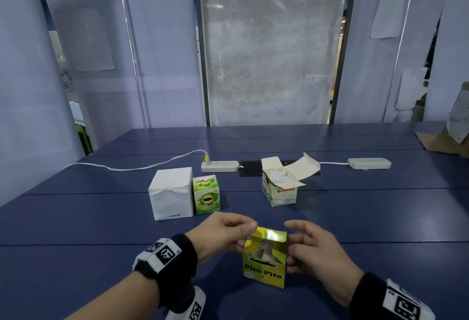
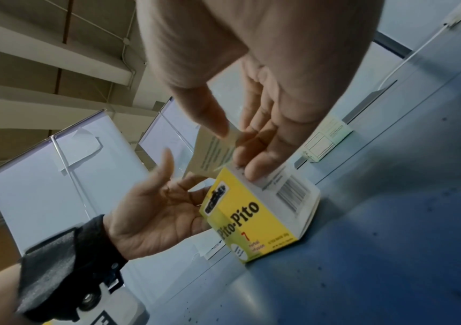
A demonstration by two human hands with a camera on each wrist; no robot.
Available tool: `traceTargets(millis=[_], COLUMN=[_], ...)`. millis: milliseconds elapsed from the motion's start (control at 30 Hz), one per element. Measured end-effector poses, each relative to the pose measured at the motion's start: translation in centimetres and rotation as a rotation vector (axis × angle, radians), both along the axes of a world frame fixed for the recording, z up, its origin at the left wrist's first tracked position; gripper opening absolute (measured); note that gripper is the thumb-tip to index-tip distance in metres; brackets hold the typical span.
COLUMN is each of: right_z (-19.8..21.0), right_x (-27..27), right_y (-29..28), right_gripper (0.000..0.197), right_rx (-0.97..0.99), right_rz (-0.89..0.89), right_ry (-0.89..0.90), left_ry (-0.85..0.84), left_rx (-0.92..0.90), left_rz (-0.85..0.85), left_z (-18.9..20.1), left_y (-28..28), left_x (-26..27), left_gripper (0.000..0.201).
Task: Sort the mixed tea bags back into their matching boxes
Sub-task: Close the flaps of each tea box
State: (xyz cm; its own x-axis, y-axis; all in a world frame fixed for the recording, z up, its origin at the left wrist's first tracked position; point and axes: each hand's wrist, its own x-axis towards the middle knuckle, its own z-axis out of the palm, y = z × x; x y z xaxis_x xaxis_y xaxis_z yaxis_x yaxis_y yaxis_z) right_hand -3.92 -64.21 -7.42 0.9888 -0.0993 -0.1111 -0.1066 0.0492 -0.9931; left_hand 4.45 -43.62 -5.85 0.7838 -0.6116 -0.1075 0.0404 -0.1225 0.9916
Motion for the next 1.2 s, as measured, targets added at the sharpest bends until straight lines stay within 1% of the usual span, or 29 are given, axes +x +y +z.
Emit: traceTargets(millis=[67,100,167,233,300,400,467,633,733,833,933,1000,1067,1100,1200], right_z=[0.3,0.4,0.3,0.1,0.0,-0.1,-0.2,-0.5,-0.4,-0.5,-0.4,-0.1,0.3,0.5,1.1], right_x=[-0.5,-0.7,-1.0,-1.1,-1.0,-0.7,-0.6,-0.5,-0.3,0.2,1.2,2.0,3.2,3.9,6.9], right_y=[-0.3,-0.3,0.0,0.3,0.5,0.5,0.5,0.3,0.0,-0.2,0.1,0.7,0.9,0.9,1.3], right_gripper=[0.034,0.029,0.018,0.013,0.013,0.015,0.016,0.017,0.017,0.019,0.021,0.027,0.032,0.033,0.036], right_rx=[0.045,0.030,-0.056,-0.132,-0.187,-0.275,-0.373,-0.563,-0.702,-0.798,-0.947,-1.010,-1.006,-0.995,-0.953], right_rz=[0.035,0.045,0.036,0.018,0.009,0.000,-0.014,-0.006,0.053,0.161,0.234,0.264,0.232,0.201,0.138], right_ry=[-0.022,-0.040,-0.055,-0.054,-0.048,-0.045,-0.052,-0.058,-0.093,-0.064,-0.036,-0.038,-0.058,-0.076,-0.114], left_ry=[-0.102,-0.144,-0.218,-0.304,-0.364,-0.407,-0.436,-0.547,-0.576,-0.601,-0.639,-0.654,-0.656,-0.655,-0.705], left_rx=[0.081,0.103,0.145,0.221,0.291,0.346,0.382,0.477,0.545,0.627,0.669,0.680,0.669,0.653,0.636], left_rz=[0.052,0.057,0.044,0.041,0.056,0.089,0.098,0.058,-0.032,-0.110,-0.161,-0.172,-0.137,-0.091,0.144], left_z=[-0.1,-0.1,-0.3,-0.5,-0.7,-0.9,-0.9,-0.8,-0.4,0.0,0.1,0.2,0.3,0.5,1.2], left_y=[0.0,-0.1,-0.3,-0.6,-0.9,-1.1,-1.1,-1.0,-0.6,-0.5,-0.8,-0.8,-0.4,-0.1,1.3], left_x=[0.1,0.1,0.0,0.0,0.1,0.2,0.2,0.2,0.5,0.8,1.2,1.8,2.6,3.2,5.8], left_gripper=[0.019,0.015,0.013,0.014,0.015,0.016,0.019,0.023,0.025,0.027,0.026,0.025,0.025,0.027,0.031])
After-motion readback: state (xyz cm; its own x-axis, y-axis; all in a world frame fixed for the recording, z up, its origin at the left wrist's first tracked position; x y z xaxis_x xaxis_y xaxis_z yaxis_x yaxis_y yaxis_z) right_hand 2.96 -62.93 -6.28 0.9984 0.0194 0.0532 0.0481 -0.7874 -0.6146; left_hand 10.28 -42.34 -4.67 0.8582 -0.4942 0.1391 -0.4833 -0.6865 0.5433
